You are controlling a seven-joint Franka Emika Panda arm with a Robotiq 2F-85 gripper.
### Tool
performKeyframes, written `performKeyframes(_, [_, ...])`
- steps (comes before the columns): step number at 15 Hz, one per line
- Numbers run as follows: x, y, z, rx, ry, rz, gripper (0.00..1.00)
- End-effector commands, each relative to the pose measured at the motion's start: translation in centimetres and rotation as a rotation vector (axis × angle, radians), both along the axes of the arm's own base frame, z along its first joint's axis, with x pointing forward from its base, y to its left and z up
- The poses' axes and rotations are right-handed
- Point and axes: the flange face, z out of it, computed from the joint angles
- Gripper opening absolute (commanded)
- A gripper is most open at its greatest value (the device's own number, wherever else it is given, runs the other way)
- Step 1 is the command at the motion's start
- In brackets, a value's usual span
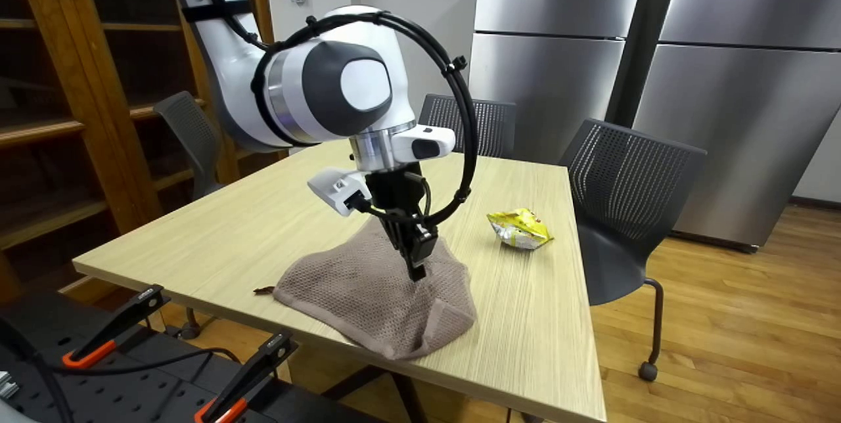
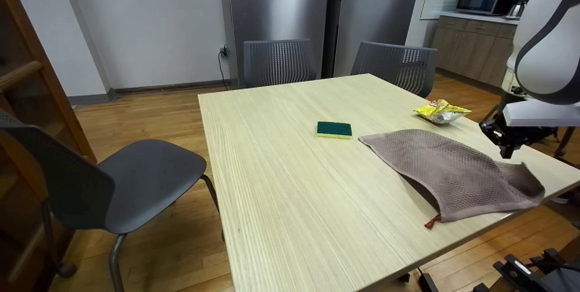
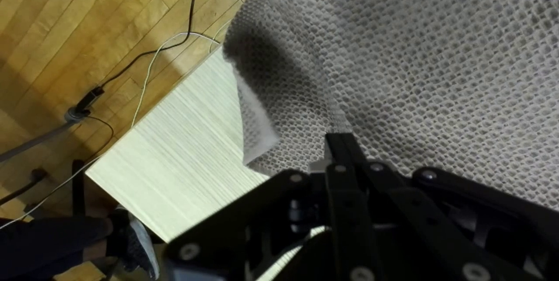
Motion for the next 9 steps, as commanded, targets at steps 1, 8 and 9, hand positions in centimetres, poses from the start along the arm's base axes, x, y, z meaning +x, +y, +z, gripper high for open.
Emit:
performKeyframes(1, [-0.43, -0.07, 0.15, -0.001, 0.001, 0.004, 0.00])
performKeyframes(8, [-0.20, 0.50, 0.45, 0.016, -0.010, 0.003, 0.48])
performKeyframes(9, [-0.08, 0.73, 0.55, 0.018, -0.013, 0.007, 0.55])
